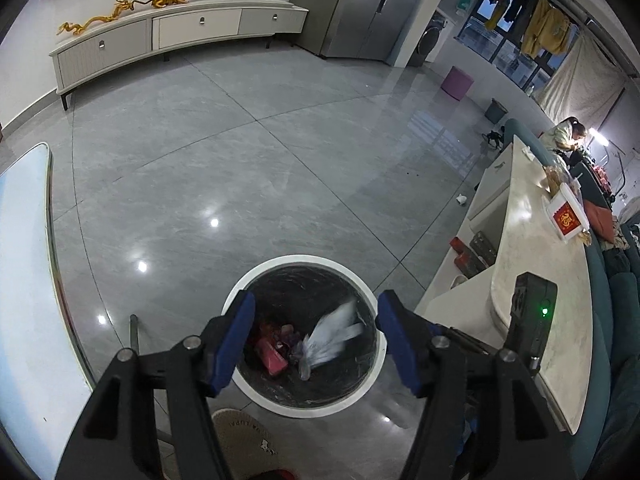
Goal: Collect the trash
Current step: 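Carry both items over the bin and open both tools to drop them, then move both open tools back toward the table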
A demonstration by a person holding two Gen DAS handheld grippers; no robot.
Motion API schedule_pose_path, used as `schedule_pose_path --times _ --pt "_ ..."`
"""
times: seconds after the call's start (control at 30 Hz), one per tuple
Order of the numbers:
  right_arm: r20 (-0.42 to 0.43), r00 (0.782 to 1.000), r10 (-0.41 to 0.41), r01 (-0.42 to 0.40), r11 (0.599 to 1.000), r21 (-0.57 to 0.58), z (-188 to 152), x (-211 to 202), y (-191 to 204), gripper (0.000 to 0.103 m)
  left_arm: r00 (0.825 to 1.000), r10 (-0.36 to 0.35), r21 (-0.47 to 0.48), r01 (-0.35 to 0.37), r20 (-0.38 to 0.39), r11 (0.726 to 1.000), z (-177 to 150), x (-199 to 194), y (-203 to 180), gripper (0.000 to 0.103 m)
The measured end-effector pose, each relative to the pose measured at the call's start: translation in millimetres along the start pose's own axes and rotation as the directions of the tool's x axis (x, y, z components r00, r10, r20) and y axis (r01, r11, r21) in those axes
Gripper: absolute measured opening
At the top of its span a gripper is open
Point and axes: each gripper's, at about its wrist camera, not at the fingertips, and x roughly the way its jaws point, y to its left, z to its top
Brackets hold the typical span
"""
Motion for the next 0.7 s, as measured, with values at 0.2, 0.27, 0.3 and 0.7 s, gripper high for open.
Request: schedule_pose_path --times 0.2,0.27,0.3,0.7 --pt "0.014 1.0 -0.011 0.011 1.0 -0.009 -1 -11 6 0.045 1.0 0.017 -0.001 -0.017 0.024 1.0 -5 -14 0 0.062" --pt "0.027 1.0 -0.012 0.013 1.0 -0.022 -2 -17 12 0.045 0.998 0.034 -0.002 -0.034 0.057 0.999 -7 -27 1 0.062" --pt "0.036 0.999 -0.014 0.015 0.999 -0.031 -1 -22 16 0.045 0.997 0.039 -0.007 -0.039 0.072 0.999 -8 -32 1 0.062" --pt "0.122 0.991 0.048 -0.031 0.99 -0.139 -2 -67 83 0.046 0.976 0.097 -0.068 -0.085 0.194 0.994 -35 -117 38 0.062"
